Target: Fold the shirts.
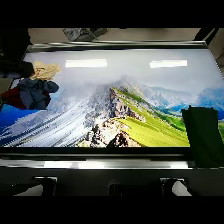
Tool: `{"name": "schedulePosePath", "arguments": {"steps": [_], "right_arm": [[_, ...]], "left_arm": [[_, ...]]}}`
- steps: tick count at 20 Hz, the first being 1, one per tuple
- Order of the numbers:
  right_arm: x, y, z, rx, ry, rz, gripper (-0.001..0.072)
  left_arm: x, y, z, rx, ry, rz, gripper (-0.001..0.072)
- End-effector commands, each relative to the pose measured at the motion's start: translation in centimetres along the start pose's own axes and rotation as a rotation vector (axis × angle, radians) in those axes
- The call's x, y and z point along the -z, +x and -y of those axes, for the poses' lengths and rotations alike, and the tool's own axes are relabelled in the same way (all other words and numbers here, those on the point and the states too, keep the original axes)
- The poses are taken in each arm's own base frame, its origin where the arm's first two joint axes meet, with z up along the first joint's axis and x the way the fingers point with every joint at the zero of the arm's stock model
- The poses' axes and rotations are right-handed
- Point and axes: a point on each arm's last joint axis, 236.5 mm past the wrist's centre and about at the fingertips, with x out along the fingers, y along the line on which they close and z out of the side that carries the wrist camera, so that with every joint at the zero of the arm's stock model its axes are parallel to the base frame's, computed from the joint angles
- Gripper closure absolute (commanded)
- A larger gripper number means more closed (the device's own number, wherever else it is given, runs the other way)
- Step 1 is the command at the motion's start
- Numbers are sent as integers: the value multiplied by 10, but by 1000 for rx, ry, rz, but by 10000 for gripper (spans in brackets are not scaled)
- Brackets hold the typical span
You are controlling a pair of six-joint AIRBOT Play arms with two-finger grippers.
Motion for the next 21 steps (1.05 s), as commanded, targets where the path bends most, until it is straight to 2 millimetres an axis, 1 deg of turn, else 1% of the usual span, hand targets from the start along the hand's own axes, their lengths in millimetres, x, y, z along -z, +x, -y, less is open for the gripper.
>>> {"name": "schedulePosePath", "arguments": {"steps": [1, 2, 3, 4, 5, 6, 7, 9, 11, 21], "right_arm": [[-9, 15, -164, -298, -250, -77, 56], [16, 27, -198, -369, -312, -174, 55], [44, 38, -225, -434, -358, -273, 58], [69, 47, -246, -479, -393, -355, 61], [85, 55, -257, -495, -419, -401, 61], [90, 62, -264, -492, -425, -413, 60], [90, 64, -269, -490, -421, -414, 60], [88, 64, -272, -495, -424, -400, 60], [90, 64, -270, -490, -429, -411, 61], [88, 65, -271, -488, -427, -403, 61]], "left_arm": [[95, 27, 10, -127, 64, -367, 101], [140, 33, 16, -113, 78, -495, 110], [171, 38, 23, -88, 79, -538, 115], [195, 40, 26, -78, 58, -534, 115], [210, 41, 26, -79, 37, -517, 115], [219, 41, 25, -80, 17, -500, 114], [223, 40, 24, -81, 7, -492, 114], [221, 40, 24, -79, 9, -483, 114], [222, 41, 25, -78, 15, -485, 114], [222, 41, 24, -78, 15, -485, 114]]}}
